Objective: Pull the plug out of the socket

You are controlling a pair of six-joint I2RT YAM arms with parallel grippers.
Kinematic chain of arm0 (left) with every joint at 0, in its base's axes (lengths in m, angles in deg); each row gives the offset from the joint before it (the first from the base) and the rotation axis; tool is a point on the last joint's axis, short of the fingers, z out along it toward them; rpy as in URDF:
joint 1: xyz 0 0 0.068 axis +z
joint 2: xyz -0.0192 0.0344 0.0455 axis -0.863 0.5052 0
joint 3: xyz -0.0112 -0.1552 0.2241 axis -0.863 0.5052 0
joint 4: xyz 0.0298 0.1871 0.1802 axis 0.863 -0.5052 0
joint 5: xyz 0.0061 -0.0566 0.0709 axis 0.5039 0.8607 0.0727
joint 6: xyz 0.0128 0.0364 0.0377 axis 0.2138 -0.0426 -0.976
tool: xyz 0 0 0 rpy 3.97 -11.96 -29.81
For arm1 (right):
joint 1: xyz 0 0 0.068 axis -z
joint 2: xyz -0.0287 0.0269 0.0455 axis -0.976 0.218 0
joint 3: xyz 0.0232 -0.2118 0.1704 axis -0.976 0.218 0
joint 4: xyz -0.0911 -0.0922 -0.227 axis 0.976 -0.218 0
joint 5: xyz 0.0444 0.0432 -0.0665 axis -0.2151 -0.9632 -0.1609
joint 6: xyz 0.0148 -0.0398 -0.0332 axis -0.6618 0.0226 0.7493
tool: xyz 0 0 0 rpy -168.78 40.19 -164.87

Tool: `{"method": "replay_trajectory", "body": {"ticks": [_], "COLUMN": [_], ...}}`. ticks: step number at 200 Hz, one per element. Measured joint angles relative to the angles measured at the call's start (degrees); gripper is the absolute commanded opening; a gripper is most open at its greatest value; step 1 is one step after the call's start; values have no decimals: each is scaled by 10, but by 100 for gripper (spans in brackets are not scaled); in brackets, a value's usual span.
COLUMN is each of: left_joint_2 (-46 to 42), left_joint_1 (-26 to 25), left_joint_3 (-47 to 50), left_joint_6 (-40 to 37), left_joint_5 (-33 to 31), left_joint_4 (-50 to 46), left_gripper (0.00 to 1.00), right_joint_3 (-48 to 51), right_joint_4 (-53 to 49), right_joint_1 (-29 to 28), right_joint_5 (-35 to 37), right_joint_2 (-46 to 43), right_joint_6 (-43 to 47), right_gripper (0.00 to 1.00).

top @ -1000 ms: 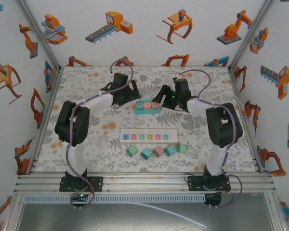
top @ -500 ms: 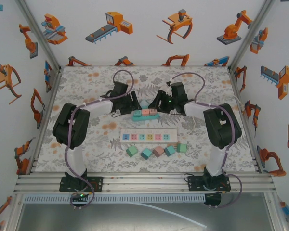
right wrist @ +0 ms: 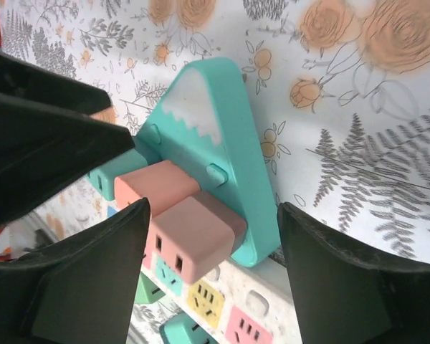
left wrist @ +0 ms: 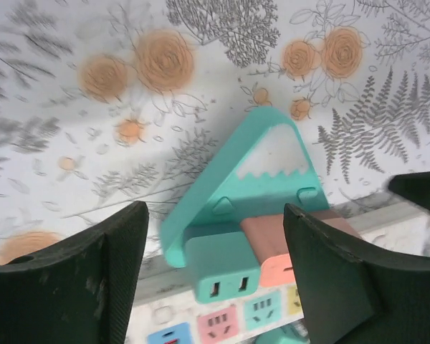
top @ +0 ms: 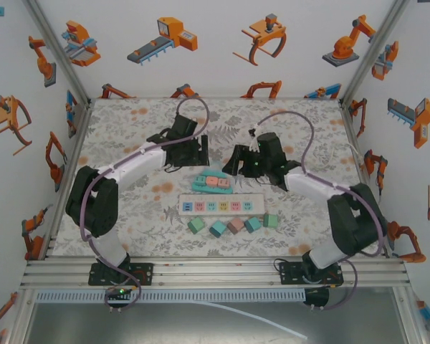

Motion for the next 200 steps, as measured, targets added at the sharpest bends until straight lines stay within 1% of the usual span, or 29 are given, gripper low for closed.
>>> {"method": "replay_trajectory", "body": {"ticks": [14,27,49,71,95,112,127,138,145,169,200], "left_joint_2": [0,0,9,39,78,95,106,116,125,158,172], "left_joint_1": [0,0,1,3,9,17,25,30,31,32,32], "left_joint_3": [-32,-50,-62,-63,-63,-64,-71,-83,-95,-132,-136], "left_joint_6": [-49,-91,-148,-174,-177,-177,-177,-177,-177,-176,-175], "left_joint_5": [-12,-10,20,59,93,111,129,140,146,159,164], "left_joint_4": [-18,-21,-9,6,6,-3,-16,-29,-38,-64,-89], "left_gripper": [72,73,73,74,74,74,74,74,74,72,70], "right_joint_3": [0,10,63,123,165,169,168,159,149,120,97], "right_joint_4": [-2,16,76,128,147,148,143,129,117,88,61], "right_joint_1": [0,0,0,-1,-6,-7,-10,-15,-20,-44,-66], "right_joint_5": [12,14,-1,-46,-101,-129,-150,-154,-153,-134,-122], "right_joint_2": [-43,-88,-163,-211,-236,-238,-234,-221,-207,-156,-91], "right_joint_6": [47,107,221,350,487,557,608,635,650,684,698], "right_gripper": [71,72,72,74,74,74,70,66,66,64,62]}}
